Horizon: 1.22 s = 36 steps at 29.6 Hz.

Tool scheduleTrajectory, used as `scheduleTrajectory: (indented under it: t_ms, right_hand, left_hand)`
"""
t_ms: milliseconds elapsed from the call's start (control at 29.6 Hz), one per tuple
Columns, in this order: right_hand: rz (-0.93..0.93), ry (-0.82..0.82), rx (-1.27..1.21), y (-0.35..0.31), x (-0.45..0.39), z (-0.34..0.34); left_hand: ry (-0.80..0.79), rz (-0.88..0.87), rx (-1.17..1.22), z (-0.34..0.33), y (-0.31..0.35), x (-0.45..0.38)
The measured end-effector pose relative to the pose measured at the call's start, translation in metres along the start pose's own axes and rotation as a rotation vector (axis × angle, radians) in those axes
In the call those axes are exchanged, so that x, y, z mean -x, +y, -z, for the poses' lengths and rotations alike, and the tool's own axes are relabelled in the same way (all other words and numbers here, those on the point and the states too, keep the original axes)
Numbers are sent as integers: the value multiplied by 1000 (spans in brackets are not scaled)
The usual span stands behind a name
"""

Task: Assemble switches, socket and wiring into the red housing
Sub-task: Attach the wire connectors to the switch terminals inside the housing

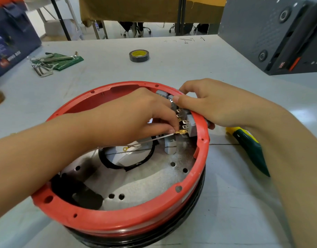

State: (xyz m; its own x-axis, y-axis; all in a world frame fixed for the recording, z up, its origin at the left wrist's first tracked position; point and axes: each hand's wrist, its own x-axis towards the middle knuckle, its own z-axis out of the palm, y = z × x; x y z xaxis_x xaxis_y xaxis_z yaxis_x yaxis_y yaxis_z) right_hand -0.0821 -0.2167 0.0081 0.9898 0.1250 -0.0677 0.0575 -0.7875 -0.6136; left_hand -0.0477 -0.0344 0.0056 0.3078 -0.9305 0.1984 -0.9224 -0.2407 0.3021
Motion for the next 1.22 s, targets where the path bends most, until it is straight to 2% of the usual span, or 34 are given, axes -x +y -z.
scheduleTrajectory:
  t_ms: [169, 574, 1216]
  right_hand:
    - [1, 3, 0, 0, 0, 1]
    - [5, 21, 40, -1, 0, -1]
    - [-27, 8, 16, -2, 1, 1]
  left_hand:
    - [-10, -52, -92, -1, 0, 0]
    - [3, -24, -148, -6, 1, -1]
    - [-2, 4, 29, 0, -4, -2]
